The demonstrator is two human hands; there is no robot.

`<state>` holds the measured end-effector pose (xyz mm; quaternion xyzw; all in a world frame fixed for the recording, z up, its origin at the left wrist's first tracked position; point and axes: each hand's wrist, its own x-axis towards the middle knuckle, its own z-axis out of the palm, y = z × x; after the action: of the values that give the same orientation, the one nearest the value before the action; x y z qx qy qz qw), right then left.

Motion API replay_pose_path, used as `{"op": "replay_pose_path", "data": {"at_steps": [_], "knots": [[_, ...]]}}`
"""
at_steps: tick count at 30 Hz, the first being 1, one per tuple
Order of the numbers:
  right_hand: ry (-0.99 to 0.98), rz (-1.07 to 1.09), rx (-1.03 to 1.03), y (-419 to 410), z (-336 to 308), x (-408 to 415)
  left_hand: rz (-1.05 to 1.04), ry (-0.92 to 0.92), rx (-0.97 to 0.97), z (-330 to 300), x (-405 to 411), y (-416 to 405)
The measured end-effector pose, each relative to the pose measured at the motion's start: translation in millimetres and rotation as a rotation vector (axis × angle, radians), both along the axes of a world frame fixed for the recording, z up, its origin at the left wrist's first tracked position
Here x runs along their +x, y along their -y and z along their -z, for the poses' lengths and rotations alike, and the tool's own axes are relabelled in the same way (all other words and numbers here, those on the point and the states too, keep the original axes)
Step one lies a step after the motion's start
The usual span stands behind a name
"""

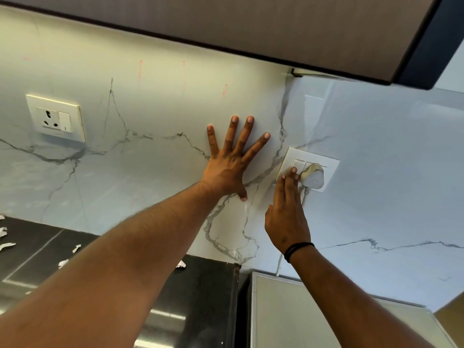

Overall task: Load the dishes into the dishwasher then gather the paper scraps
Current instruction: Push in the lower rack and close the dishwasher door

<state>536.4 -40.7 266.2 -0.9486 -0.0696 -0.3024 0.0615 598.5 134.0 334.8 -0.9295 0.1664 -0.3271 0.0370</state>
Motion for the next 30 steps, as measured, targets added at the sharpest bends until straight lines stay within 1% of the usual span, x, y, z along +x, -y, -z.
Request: {"op": "replay_pose_path", "data": {"at_steps": [8,11,17,24,26,28,30], "knots": [[0.029,0.057,-0.046,-1.9,8.0,6.9,0.002,-0.005,-0.017,1.8,0.5,-0.2],[0.021,0.028,-0.019,-1.7,4.0,4.2,-0.005,-0.012,-0.022,1.6,-0.7,0.0],[-0.106,-0.129,0.149,1.6,-12.5,-27.9,-0.034,-0.06,-0.051,0.1,-7.0,2.8],[-0.276,-0.108,0.222,15.8,-2.0,-112.9,-0.016,-0.23,-0.168,-11.2,-35.8,14.2],[-0.306,-0.087,0.244,22.2,2.7,-142.1,0.033,-0.257,-0.276,-11.5,-48.6,20.5],[-0.355,-0.08,0.26,28.1,10.8,-170.0,0.116,-0.267,-0.493,-2.3,-69.9,31.4],[-0.436,-0.065,0.305,34.6,24.6,-200.2,0.188,-0.203,-0.683,25.8,-105.9,47.6]]}}
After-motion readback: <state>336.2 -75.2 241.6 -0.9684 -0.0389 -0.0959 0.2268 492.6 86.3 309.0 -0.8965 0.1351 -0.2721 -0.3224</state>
